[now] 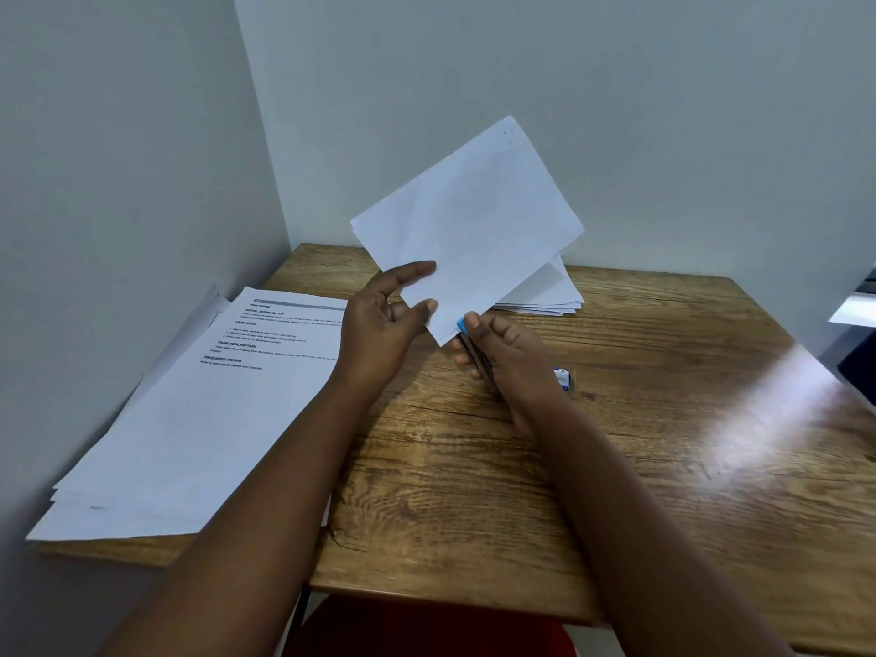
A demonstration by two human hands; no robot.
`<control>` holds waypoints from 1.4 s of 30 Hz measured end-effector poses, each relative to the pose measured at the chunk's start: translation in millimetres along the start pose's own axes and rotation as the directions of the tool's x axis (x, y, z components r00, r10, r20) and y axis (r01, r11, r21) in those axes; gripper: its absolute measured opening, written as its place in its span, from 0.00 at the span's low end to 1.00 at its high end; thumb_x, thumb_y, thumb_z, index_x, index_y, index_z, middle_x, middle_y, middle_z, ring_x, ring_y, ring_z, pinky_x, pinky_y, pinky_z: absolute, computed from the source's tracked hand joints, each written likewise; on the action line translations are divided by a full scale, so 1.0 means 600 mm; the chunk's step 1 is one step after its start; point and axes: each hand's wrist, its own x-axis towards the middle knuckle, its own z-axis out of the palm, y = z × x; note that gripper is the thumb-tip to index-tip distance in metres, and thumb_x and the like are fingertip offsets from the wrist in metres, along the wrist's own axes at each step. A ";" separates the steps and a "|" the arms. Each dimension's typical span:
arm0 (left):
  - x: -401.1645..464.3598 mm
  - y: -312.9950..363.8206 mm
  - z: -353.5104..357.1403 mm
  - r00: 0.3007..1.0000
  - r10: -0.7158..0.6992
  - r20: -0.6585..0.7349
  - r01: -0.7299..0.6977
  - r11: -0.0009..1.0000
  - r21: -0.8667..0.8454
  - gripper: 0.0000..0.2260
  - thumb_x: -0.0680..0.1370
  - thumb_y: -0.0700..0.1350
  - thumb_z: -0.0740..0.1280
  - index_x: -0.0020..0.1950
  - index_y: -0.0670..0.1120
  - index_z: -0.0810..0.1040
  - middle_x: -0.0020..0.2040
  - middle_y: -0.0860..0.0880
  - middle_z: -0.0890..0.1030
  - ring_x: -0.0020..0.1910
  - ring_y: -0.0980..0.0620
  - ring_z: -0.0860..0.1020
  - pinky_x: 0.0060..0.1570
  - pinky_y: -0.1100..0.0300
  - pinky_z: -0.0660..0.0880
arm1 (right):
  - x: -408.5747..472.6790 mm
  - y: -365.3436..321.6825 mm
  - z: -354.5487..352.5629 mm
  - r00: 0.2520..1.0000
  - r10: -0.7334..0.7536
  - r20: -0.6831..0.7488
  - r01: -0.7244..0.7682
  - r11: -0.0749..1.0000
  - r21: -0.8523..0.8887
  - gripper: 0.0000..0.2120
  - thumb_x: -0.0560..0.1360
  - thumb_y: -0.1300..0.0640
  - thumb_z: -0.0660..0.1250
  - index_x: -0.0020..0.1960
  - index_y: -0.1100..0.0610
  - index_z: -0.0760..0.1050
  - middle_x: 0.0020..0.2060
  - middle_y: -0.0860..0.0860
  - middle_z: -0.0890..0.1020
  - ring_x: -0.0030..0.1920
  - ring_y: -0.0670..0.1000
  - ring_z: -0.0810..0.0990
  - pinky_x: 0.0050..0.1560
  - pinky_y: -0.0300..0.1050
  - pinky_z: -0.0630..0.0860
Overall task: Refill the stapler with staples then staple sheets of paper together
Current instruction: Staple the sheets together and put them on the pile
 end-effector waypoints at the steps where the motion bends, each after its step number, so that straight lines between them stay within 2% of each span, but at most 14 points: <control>1: 0.000 0.000 0.000 1.000 -0.001 0.000 0.001 1.000 -0.002 0.17 0.77 0.37 0.72 0.65 0.48 0.81 0.23 0.57 0.62 0.24 0.60 0.59 0.38 0.73 0.70 | 0.000 0.000 0.000 1.000 -0.001 0.000 0.001 1.000 -0.002 0.19 0.81 0.52 0.64 0.57 0.70 0.76 0.42 0.59 0.80 0.38 0.50 0.75 0.36 0.43 0.69; 9: 0.000 -0.003 0.000 1.000 -0.002 0.011 0.001 1.000 0.022 0.17 0.77 0.38 0.73 0.65 0.50 0.81 0.22 0.59 0.63 0.24 0.59 0.60 0.41 0.68 0.73 | -0.001 0.003 0.003 1.000 0.003 -0.012 -0.002 1.000 0.018 0.18 0.81 0.54 0.63 0.58 0.70 0.76 0.42 0.60 0.80 0.37 0.48 0.76 0.36 0.42 0.69; 13: -0.002 -0.003 0.002 1.000 -0.006 0.023 0.005 1.000 0.024 0.17 0.77 0.38 0.73 0.65 0.50 0.81 0.22 0.58 0.63 0.23 0.58 0.60 0.36 0.66 0.70 | 0.001 0.004 0.002 0.999 0.013 -0.036 -0.012 0.999 0.037 0.19 0.81 0.54 0.64 0.58 0.71 0.75 0.41 0.60 0.79 0.36 0.47 0.77 0.36 0.40 0.70; 16: -0.003 -0.003 0.003 1.000 -0.004 0.020 0.003 1.000 0.028 0.17 0.77 0.38 0.73 0.65 0.51 0.81 0.23 0.57 0.63 0.24 0.58 0.61 0.41 0.69 0.72 | 0.004 0.006 0.000 0.999 0.037 -0.036 -0.035 0.998 0.055 0.19 0.80 0.53 0.65 0.58 0.71 0.75 0.40 0.59 0.80 0.35 0.48 0.77 0.36 0.42 0.70; 19: -0.002 -0.002 0.001 1.000 -0.002 0.000 0.002 1.000 0.025 0.17 0.77 0.39 0.73 0.64 0.52 0.81 0.23 0.56 0.63 0.25 0.57 0.61 0.42 0.71 0.72 | 0.005 0.006 -0.001 0.997 0.076 -0.013 -0.074 0.992 0.099 0.21 0.79 0.47 0.65 0.59 0.67 0.76 0.41 0.57 0.81 0.35 0.49 0.77 0.36 0.43 0.70; 23: 0.000 0.001 -0.005 0.999 -0.021 -0.031 0.021 1.000 -0.023 0.18 0.76 0.37 0.73 0.60 0.57 0.81 0.23 0.59 0.63 0.24 0.60 0.61 0.35 0.73 0.69 | 0.009 0.001 -0.007 0.993 0.108 -0.056 -0.095 0.977 0.190 0.26 0.78 0.37 0.59 0.58 0.59 0.76 0.36 0.50 0.80 0.31 0.45 0.74 0.32 0.41 0.69; 26: -0.002 0.004 -0.005 0.998 -0.054 -0.024 0.052 0.997 -0.058 0.18 0.76 0.37 0.73 0.59 0.58 0.82 0.24 0.57 0.63 0.25 0.59 0.62 0.35 0.73 0.70 | 0.010 -0.008 -0.015 0.987 0.082 -0.135 -0.037 0.951 0.306 0.29 0.70 0.33 0.64 0.59 0.56 0.74 0.34 0.47 0.76 0.29 0.43 0.70 0.29 0.39 0.67; 29: -0.002 0.004 -0.006 0.997 -0.074 0.007 0.075 0.994 -0.076 0.18 0.76 0.37 0.72 0.59 0.57 0.84 0.25 0.56 0.63 0.26 0.58 0.62 0.35 0.71 0.71 | 0.009 -0.015 -0.026 0.965 0.053 -0.258 0.053 0.921 0.385 0.30 0.68 0.40 0.72 0.62 0.56 0.71 0.35 0.47 0.74 0.30 0.43 0.70 0.30 0.39 0.67; 31: -0.003 0.006 -0.007 0.995 -0.086 0.058 0.091 0.991 -0.100 0.18 0.75 0.36 0.72 0.59 0.55 0.84 0.27 0.51 0.63 0.28 0.55 0.63 0.39 0.69 0.74 | 0.010 -0.018 -0.037 0.947 0.030 -0.319 0.127 0.878 0.461 0.23 0.71 0.51 0.75 0.60 0.57 0.71 0.36 0.48 0.74 0.30 0.45 0.71 0.29 0.39 0.68; 33: -0.006 0.009 -0.007 0.990 -0.084 0.115 0.093 0.993 -0.079 0.17 0.75 0.36 0.71 0.59 0.54 0.85 0.28 0.49 0.63 0.27 0.55 0.62 0.39 0.69 0.74 | 0.013 -0.020 -0.047 0.921 0.034 -0.388 0.181 0.845 0.503 0.16 0.72 0.63 0.73 0.56 0.57 0.69 0.35 0.50 0.73 0.29 0.46 0.72 0.27 0.38 0.68; 35: -0.007 0.012 -0.005 0.982 -0.085 0.170 0.096 0.994 -0.052 0.15 0.75 0.39 0.70 0.59 0.53 0.85 0.30 0.48 0.71 0.29 0.55 0.68 0.38 0.68 0.76 | 0.017 -0.018 -0.054 0.892 0.036 -0.451 0.219 0.837 0.501 0.14 0.71 0.69 0.70 0.49 0.57 0.68 0.32 0.49 0.73 0.27 0.45 0.72 0.26 0.38 0.68; 37: -0.009 0.017 -0.002 0.958 -0.135 0.251 0.169 0.978 -0.120 0.13 0.77 0.47 0.68 0.60 0.52 0.84 0.46 0.48 0.83 0.41 0.53 0.81 0.46 0.61 0.80 | 0.018 -0.018 -0.057 0.878 0.029 -0.478 0.254 0.819 0.515 0.13 0.70 0.71 0.67 0.42 0.56 0.68 0.30 0.49 0.73 0.25 0.44 0.72 0.25 0.38 0.68; 38: -0.010 0.019 -0.001 0.944 -0.146 0.295 0.194 0.971 -0.139 0.15 0.76 0.52 0.69 0.62 0.52 0.82 0.52 0.49 0.83 0.46 0.54 0.82 0.48 0.58 0.80 | 0.019 -0.018 -0.057 0.874 0.033 -0.484 0.266 0.802 0.534 0.12 0.70 0.72 0.66 0.41 0.56 0.68 0.29 0.49 0.73 0.25 0.44 0.72 0.25 0.38 0.68; 42: -0.026 0.018 -0.001 0.900 -0.193 0.390 0.153 0.979 0.132 0.30 0.65 0.65 0.75 0.66 0.65 0.74 0.57 0.47 0.81 0.53 0.51 0.82 0.57 0.52 0.80 | 0.021 -0.019 -0.061 0.853 0.077 -0.517 0.288 0.756 0.588 0.09 0.72 0.71 0.64 0.42 0.59 0.69 0.29 0.51 0.74 0.24 0.44 0.74 0.23 0.37 0.69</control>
